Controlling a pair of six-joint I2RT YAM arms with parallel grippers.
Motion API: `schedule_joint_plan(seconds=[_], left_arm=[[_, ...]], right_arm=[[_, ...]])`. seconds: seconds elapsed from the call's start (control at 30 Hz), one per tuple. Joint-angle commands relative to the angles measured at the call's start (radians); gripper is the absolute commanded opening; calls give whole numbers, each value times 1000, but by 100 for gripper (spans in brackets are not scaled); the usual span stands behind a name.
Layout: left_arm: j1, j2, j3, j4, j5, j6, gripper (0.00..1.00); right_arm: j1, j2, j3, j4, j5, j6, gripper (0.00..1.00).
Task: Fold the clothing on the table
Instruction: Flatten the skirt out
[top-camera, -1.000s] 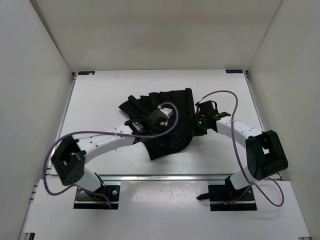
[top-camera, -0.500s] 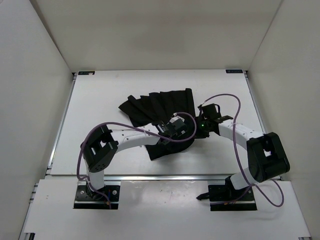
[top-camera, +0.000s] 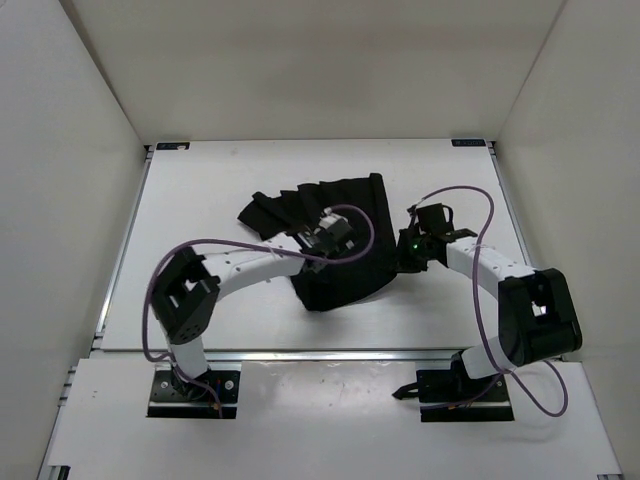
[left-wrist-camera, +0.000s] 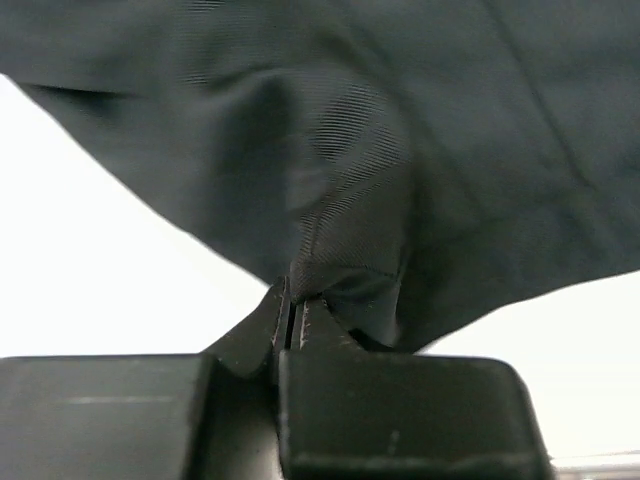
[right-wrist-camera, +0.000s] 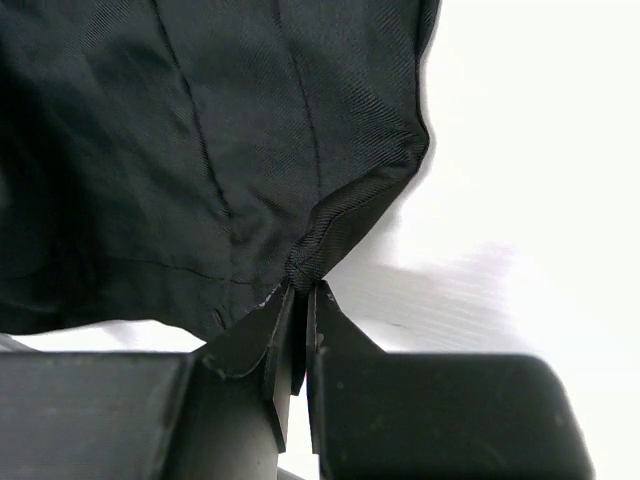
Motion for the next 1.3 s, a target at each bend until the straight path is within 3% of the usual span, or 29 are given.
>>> schedule_joint_plan(seconds=[0.0,0.17,0.27,0.57,0.6,0.67,0.7,0.77,0.8,0.83,0.87,1.0,1.13,1.27], left_arm=[[126,-192,59,8,37,-16,0],[287,-407,-14,50,131,-33,0],[337,-537,-164,73,185,-82,0],[311,-755,-534,27,374,-270,3],[311,-767,-542,19,414,-269,7],[303,-802,-560,-4,426,-273,43],[297,-807,-562,-25,426,-277,49],[295,-807,-531,-24,419,-274,74],[301,-804,-521,-27,403,-264,79],[314,-796,-493,-38,396,-252,94],[314,-789,-472,-47,383,-240,99],[340,-749,-450,10,355,-192,98],[355,-639,-398,100,286,-140,98],[392,-497,-326,129,255,-96,83]], right_arm=[[-45,-51,123,-18,11,-43,0],[-99,-83,232,-93,19,-77,0],[-117,-137,192,-93,25,-65,0],[-47,-267,-46,-124,22,3,0],[-35,-270,-63,-118,17,12,0],[-25,-278,-75,-119,-3,18,4],[-22,-271,-72,-127,-10,18,16],[-13,-246,-49,-141,15,18,30],[-12,-241,-29,-150,23,0,39],[-4,-219,0,-169,28,-11,46],[-17,-203,15,-180,34,-20,49],[-36,-169,69,-182,51,-65,65],[-64,-103,132,-139,52,-105,65],[-65,43,262,-151,69,-160,65]])
